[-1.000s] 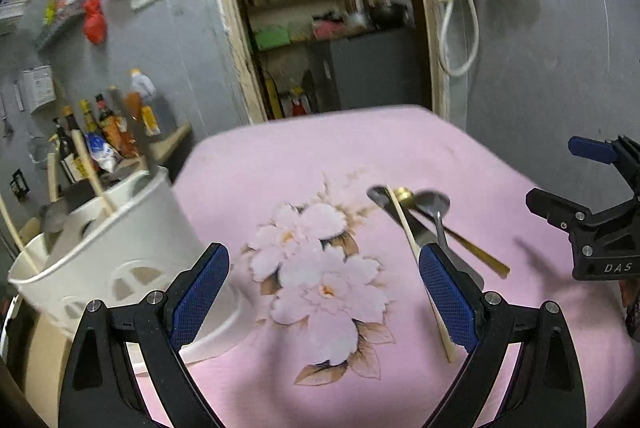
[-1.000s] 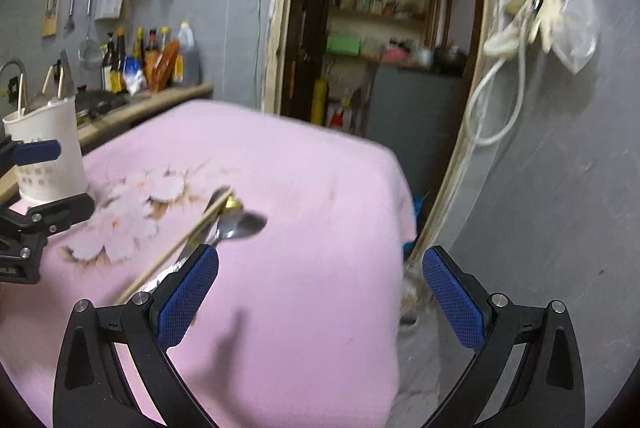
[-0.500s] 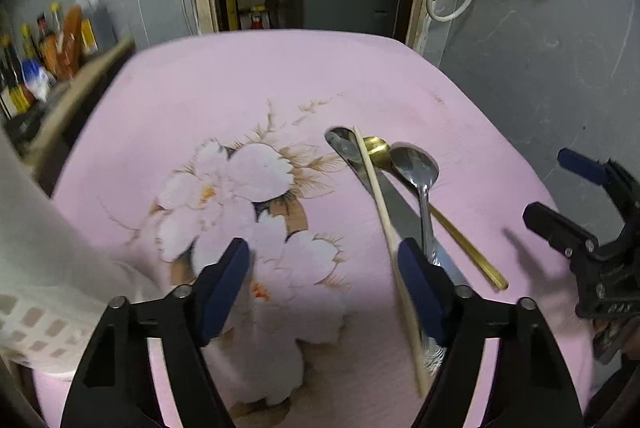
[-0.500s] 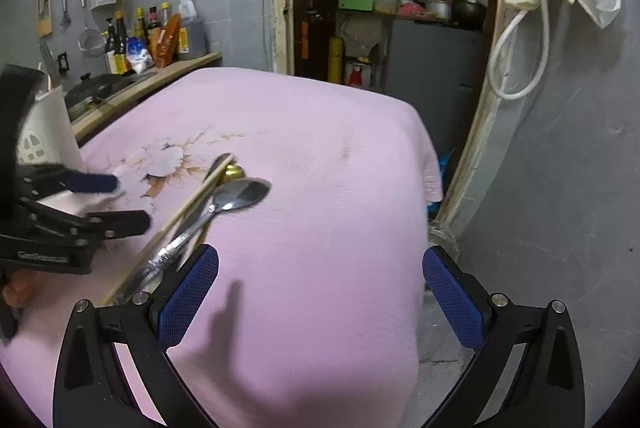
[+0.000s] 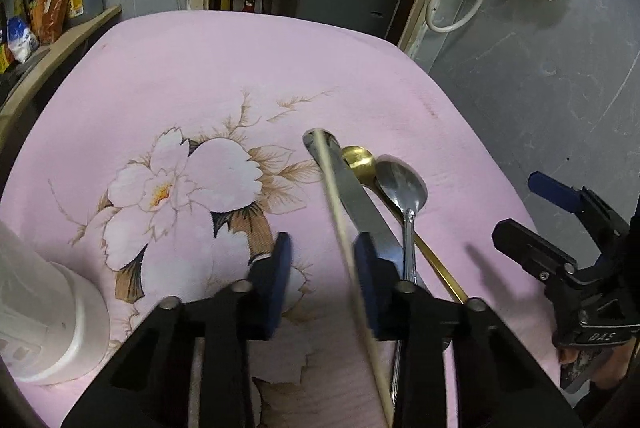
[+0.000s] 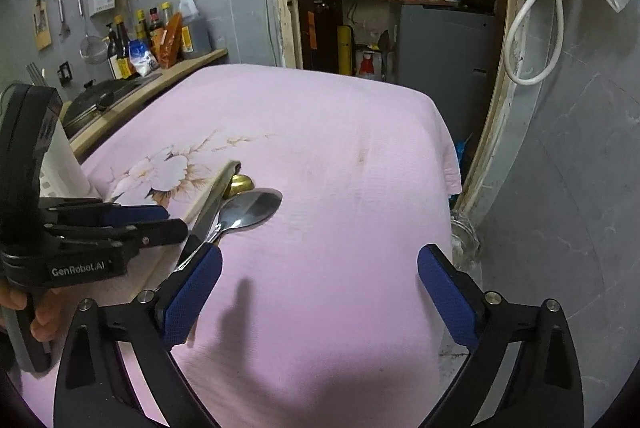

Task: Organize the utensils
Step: 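Close the left tool on a chopstick while the right tool grasps a metal spoon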

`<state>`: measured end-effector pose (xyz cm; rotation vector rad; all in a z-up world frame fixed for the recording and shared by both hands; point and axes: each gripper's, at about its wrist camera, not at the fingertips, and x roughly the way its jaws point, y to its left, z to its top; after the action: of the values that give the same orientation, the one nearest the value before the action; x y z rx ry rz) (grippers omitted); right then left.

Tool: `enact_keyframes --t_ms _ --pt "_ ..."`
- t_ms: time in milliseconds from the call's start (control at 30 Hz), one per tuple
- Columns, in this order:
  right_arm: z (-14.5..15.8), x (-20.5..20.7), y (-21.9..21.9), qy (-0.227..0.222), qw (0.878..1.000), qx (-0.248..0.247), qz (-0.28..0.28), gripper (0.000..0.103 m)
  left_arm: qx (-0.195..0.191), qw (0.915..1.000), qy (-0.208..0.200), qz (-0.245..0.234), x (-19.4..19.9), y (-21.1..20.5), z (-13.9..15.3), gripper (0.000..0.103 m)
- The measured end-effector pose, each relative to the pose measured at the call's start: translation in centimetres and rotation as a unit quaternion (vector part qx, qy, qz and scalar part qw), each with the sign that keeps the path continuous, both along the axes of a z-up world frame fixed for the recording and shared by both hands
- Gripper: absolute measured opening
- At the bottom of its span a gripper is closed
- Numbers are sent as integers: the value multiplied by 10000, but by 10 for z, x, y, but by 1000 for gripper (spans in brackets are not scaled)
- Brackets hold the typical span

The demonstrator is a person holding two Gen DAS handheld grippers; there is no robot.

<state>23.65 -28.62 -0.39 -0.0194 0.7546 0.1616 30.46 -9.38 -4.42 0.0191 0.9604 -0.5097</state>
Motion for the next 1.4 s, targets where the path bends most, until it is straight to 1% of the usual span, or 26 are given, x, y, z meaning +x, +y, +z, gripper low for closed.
enact_keyframes --t_ms 33,67,133,167,200,300,467,567,700,800,833,867,900,1033,1100,1133,1200,1300,1400 --pt "0 1 1 20 10000 -24 13 91 -74 10000 22 16 1 3 0 20" --pt "0 2 3 42 10000 -40 28 89 -154 9999 50 32 1 5 0 16" --pt "0 5 6 94 9999 -13 100 76 -290 9995 98 65 1 9 -1 12" --pt "0 6 7 110 9998 6 135 71 -337 9993 127 80 1 10 -1 8" --pt "0 8 9 139 9997 28 187 69 -353 9992 153 106 1 12 -1 4" --pt "1 16 17 269 9990 98 340 65 -367 9989 184 224 1 17 2 3" --pt "-3 30 32 530 9976 106 435 62 -402 9976 270 491 -4 27 5 3" --pt "-6 37 36 679 9964 233 440 61 -449 9965 306 636 -6 35 8 3" --pt "-13 47 40 898 9944 361 422 59 -442 9963 305 677 -8 38 11 3" --pt "-15 51 43 962 9938 343 444 50 -466 9961 322 675 -9 39 12 3" --pt "-15 52 43 990 9935 354 448 42 -476 9960 332 674 -10 40 13 3" --pt "-16 52 42 1007 9932 379 447 37 -480 9960 336 675 -10 39 12 3" --pt "-15 53 41 1015 9928 428 459 36 -482 9960 338 674 -11 39 13 3" --pt "-14 50 30 1008 9921 605 438 29 -477 9960 336 673 -12 40 11 3" --pt "-13 47 28 998 9923 572 452 26 -474 9961 337 671 -13 40 12 3" --pt "-13 46 27 1003 9926 515 455 22 -470 9961 335 671 -13 40 12 3" --pt "-14 44 24 1002 9930 421 462 19 -474 9960 339 672 -12 40 12 3" --pt "-13 44 20 1006 9932 356 460 19 -475 9960 347 673 -10 38 11 3" --pt "-11 41 19 979 9940 119 474 19 -458 9962 349 648 -11 37 11 3"
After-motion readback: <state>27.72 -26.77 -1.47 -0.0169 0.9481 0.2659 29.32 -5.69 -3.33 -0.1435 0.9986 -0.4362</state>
